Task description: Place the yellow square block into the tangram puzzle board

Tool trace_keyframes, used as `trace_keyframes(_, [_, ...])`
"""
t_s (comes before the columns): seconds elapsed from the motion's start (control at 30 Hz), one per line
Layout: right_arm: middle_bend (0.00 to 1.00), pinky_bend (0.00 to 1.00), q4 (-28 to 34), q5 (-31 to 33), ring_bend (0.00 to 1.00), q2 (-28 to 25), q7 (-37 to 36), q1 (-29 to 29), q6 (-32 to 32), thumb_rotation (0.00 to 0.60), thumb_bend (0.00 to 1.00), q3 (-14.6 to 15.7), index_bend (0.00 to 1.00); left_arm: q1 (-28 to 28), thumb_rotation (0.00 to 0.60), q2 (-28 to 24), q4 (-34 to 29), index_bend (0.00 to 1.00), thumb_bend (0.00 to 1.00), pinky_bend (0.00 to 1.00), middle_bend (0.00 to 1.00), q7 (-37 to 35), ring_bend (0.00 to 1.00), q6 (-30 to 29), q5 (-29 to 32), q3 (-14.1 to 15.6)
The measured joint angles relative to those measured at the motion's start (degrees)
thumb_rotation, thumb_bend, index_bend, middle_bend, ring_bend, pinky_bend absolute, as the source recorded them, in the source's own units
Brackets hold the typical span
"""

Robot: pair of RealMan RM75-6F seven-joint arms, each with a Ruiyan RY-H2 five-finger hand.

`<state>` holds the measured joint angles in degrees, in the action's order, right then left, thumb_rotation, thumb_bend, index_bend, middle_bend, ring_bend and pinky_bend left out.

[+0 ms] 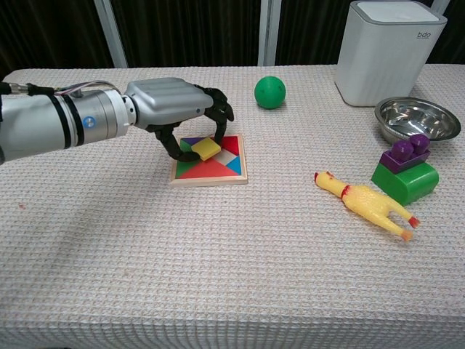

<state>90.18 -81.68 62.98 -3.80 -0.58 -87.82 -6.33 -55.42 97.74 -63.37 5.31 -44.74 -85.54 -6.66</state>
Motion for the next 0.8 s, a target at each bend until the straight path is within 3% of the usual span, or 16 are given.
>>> trace_keyframes(0.4, [0.00,0.00,-0.9,0.0,0.00,0.1,-0.8,0.2,-0.3,0.600,0.26,-0.1,0.00,-1.8,0.600,1.3,-1.1,0.54,0.35,0.13,0.15,3.1,0.02,0.8,2.2,-1.0])
trace_keyframes(0.8, [0.00,0.00,-2.1,0.7,0.00,0.2,-1.9,0.6,-0.4,0.600,0.24,-0.3,0.00,-3.2,0.600,4.1,2.8,0.55,0.35,0.13,0.15,4.6,0.02,0.9,2.6,-0.8])
